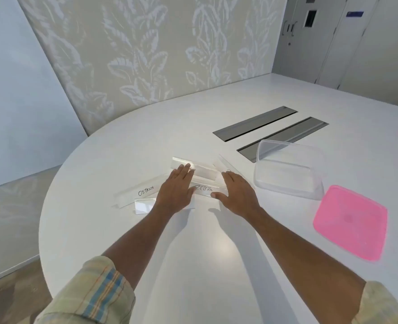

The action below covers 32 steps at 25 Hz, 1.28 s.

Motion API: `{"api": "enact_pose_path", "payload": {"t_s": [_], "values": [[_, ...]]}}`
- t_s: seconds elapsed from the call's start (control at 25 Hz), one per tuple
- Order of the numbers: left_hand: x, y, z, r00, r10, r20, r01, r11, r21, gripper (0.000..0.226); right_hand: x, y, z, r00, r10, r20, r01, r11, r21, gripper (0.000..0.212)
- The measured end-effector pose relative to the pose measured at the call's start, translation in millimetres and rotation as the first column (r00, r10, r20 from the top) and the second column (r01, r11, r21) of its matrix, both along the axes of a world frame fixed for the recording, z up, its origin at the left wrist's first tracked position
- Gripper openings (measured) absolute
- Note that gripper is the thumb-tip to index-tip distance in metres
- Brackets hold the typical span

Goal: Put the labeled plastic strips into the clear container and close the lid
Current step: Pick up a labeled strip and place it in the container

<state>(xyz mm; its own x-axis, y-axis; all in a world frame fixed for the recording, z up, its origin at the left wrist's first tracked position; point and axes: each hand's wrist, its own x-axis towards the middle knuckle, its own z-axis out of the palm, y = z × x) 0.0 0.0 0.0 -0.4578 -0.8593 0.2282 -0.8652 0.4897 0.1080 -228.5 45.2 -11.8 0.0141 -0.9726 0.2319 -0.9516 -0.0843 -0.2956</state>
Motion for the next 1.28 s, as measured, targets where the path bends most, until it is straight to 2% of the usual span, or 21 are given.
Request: {"api": "enact_pose_path", "payload": {"t_s": [0.12, 0.32, 0.44, 0.68, 0.96, 1.16, 1.28], "values": [[2.5, -17.5, -1.7, 1.000, 0.019, -0.014, -0.018, 0.997, 0.073, 0.052, -0.8, -9.3, -5.9, 1.000, 0.000, -0.004, 0.000, 0.998, 0.070, 0.061], [8.1, -43.4, 1.6, 1.000, 0.001, 0.029, -0.005, 0.992, 0.124, 0.052, -3.5, -25.9, -8.8, 0.999, -0.004, -0.037, 0.013, 0.971, 0.237, 0.050], [13.8, -59.8, 1.6, 0.999, -0.011, 0.050, 0.001, 0.981, 0.195, 0.053, -5.0, -36.1, -11.2, 1.000, -0.019, -0.024, 0.025, 0.967, 0.252, 0.045], [13.2, -87.7, -1.9, 0.985, -0.060, 0.163, 0.000, 0.938, 0.345, 0.062, -3.4, -51.4, -7.8, 0.997, -0.050, -0.054, 0.064, 0.953, 0.295, 0.021], [10.6, -103.8, -10.1, 0.976, -0.116, 0.185, 0.037, 0.924, 0.381, 0.071, 0.5, -52.8, -10.4, 0.997, -0.082, -0.011, 0.082, 0.954, 0.287, 0.020], [9.8, -103.5, -7.6, 0.977, -0.121, 0.175, 0.053, 0.935, 0.350, 0.068, 3.1, -47.9, -10.9, 0.993, -0.116, 0.034, 0.103, 0.959, 0.266, 0.021], [9.2, -100.2, -4.3, 0.983, -0.117, 0.140, 0.067, 0.947, 0.314, 0.063, 2.8, -42.3, -8.4, 0.989, -0.138, 0.053, 0.122, 0.965, 0.231, 0.029]]}}
